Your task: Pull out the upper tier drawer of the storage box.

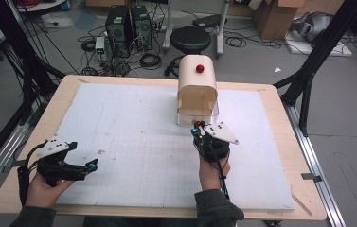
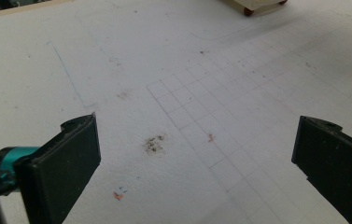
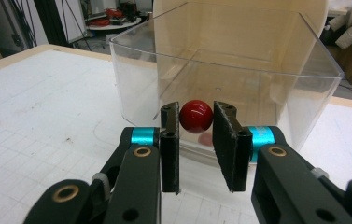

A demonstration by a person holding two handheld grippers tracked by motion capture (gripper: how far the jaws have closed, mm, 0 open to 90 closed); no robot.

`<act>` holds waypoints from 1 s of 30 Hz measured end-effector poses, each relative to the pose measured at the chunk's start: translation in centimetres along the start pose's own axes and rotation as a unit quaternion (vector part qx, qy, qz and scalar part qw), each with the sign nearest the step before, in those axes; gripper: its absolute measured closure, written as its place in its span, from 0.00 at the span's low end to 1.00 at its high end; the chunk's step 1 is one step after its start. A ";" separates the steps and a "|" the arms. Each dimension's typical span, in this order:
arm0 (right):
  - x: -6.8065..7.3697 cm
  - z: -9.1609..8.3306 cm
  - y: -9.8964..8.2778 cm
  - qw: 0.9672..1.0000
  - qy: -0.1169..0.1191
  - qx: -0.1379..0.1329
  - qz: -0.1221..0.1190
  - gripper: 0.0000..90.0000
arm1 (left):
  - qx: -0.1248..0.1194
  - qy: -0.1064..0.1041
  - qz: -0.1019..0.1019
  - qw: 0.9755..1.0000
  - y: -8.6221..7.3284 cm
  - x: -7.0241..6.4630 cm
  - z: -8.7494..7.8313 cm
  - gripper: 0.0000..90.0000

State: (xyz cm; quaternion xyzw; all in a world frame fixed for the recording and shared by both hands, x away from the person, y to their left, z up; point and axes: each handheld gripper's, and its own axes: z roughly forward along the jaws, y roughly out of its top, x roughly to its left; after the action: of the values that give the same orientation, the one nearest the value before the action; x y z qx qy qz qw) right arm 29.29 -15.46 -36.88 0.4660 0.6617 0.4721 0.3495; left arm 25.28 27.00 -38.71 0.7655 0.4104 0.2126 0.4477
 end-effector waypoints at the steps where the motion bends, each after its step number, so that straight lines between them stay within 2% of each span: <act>1: 0.0 0.0 0.0 1.000 0.001 -0.001 0.001 0.80 | 0.000 0.000 0.000 1.000 0.0 0.0 0.0 0.02; 20: 0.2 -0.4 -0.4 1.000 0.000 -0.003 -0.001 0.80 | 0.000 0.001 0.000 1.000 0.0 0.0 0.0 0.02; 30: 0.3 -0.5 -0.7 1.000 0.007 0.000 0.007 0.75 | 0.000 0.001 0.000 1.000 0.0 0.1 0.0 0.02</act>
State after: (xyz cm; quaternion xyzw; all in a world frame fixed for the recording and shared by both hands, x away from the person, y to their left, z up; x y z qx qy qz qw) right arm 28.54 -15.43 -37.37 0.4669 0.6611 0.4779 0.3415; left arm 25.31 27.11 -38.74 0.7656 0.4107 0.2135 0.4469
